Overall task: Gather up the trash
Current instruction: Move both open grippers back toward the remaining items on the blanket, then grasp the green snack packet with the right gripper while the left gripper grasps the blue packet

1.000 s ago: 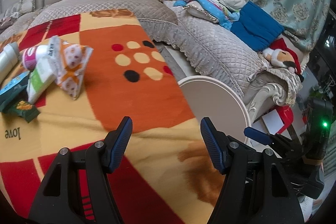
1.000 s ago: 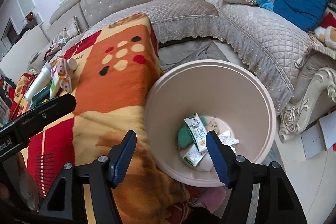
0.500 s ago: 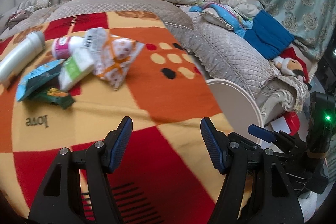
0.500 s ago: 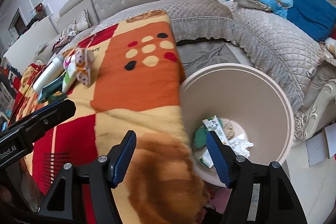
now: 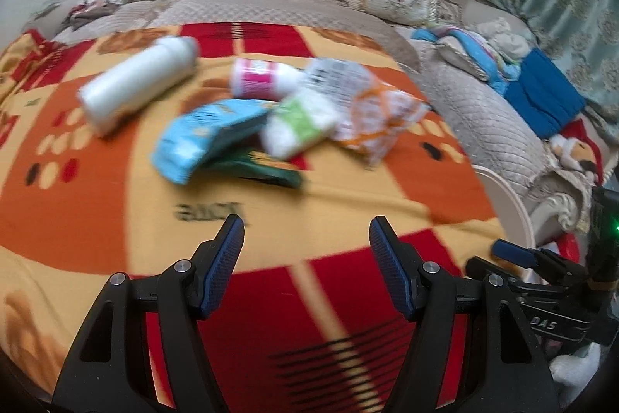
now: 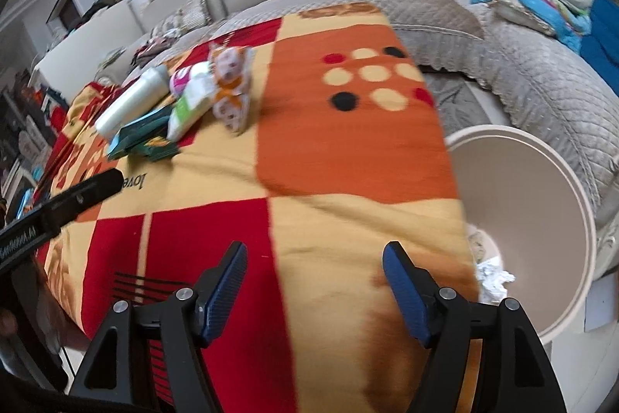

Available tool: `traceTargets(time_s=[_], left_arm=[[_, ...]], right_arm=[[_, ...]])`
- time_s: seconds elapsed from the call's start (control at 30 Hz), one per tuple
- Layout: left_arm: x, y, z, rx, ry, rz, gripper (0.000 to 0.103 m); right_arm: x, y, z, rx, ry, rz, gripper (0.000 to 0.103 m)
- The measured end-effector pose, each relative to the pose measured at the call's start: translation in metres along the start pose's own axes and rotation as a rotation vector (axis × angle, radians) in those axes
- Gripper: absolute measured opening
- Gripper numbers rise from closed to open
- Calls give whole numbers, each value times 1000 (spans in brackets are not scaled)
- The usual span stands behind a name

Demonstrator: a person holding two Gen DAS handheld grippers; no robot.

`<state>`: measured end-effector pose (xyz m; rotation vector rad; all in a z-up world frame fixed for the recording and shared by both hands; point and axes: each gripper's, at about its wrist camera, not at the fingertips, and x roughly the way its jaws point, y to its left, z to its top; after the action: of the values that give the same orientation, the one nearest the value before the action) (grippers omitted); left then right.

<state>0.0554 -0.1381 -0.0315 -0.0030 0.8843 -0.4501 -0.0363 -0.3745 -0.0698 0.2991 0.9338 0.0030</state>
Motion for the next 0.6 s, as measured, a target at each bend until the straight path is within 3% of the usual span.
traceTargets(time_s=[0.3,0.6], left_arm=[[-1,56,16,-39,23,29,68],[-10,93,15,-88,29,71,68]], right_arm=[[19,40,13,-49,20,71,70],[62,104,44,-187,43,167,70]])
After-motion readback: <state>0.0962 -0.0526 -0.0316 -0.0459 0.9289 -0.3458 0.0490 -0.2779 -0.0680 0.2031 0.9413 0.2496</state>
